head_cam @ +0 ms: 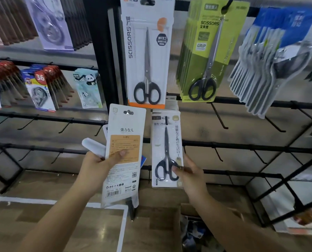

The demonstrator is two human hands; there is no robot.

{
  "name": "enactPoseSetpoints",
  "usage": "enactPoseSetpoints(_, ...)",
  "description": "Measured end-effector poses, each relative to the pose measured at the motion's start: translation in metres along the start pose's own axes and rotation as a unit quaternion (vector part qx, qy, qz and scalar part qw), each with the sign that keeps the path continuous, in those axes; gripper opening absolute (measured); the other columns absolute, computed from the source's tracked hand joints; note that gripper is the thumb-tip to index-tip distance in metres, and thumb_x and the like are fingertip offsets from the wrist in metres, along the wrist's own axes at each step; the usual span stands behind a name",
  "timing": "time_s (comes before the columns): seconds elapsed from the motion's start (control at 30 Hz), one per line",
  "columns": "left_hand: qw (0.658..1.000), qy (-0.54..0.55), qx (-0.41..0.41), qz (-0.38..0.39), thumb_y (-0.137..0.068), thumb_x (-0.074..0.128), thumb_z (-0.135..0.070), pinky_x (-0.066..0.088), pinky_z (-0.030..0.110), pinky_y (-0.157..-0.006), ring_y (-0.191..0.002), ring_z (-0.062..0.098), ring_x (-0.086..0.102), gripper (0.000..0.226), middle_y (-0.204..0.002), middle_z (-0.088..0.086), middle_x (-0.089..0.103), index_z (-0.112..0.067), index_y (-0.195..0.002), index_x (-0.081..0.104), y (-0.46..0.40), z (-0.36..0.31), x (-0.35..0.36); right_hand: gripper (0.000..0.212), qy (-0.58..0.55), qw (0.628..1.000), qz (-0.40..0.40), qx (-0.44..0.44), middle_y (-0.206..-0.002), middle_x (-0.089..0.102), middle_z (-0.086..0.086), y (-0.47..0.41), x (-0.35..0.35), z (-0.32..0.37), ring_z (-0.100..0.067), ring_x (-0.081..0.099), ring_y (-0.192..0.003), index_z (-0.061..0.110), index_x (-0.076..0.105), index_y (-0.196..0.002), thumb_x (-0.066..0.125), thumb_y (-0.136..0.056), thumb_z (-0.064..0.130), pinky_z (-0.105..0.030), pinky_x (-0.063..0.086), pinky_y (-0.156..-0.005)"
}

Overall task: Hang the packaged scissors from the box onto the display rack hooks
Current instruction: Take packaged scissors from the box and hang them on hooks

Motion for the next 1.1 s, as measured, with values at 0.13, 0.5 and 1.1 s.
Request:
enactPoseSetpoints(0.13, 1.000, 0.007, -0.009, -0.001, -0.082, 0.068, -0.015, 0.058, 0.031, -0.071, -0.085, 0.016, 0.072, 0.016, -0.091, -0.002, 0.075, -0.015, -0.097, 0.071, 0.002, -0.002, -0.004, 0.059, 0.206, 0.974, -0.014, -0.096, -0.129, 0.052, -0.001, -0.010, 0.026, 0.017, -0.007, 0.057, -0.096, 0.024, 0.035, -0.144, 0.050, -0.092, -0.001, -0.011, 0.048, -0.076)
enactPoseSetpoints(0.5, 0.999, 0.044, -0.015, 0.004, -0.081, 0.068, -0.014, 0.056, 0.040, -0.076, -0.087, 0.022, 0.072, 0.022, -0.093, 0.004, 0.075, -0.010, -0.102, 0.070, 0.027, -0.011, -0.009, 0.064, 0.364, 0.931, 0.020, 0.028, -0.139, 0.035, -0.012, -0.032, 0.028, 0.026, -0.024, 0.048, -0.112, 0.019, 0.033, -0.141, 0.051, -0.082, 0.002, -0.027, 0.048, -0.076)
enactPoseSetpoints(1.1, 0.980, 0.187, -0.019, 0.066, -0.073, 0.061, -0.024, 0.055, 0.026, -0.050, -0.069, 0.020, 0.072, 0.025, -0.079, 0.008, 0.074, -0.006, -0.091, 0.065, 0.053, -0.042, 0.042, 0.011, 0.000, 0.990, 0.094, -0.105, -0.085, 0.072, -0.002, 0.047, 0.007, 0.093, -0.015, 0.069, -0.079, 0.012, 0.068, -0.083, 0.069, -0.081, 0.001, -0.022, 0.055, -0.067)
Point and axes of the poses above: each hand's wrist, its own y-axis away from the middle knuckle, its own x-axis out of the palm, z = x × y, the point moved 1 cm from there along -y, towards the middle knuckle
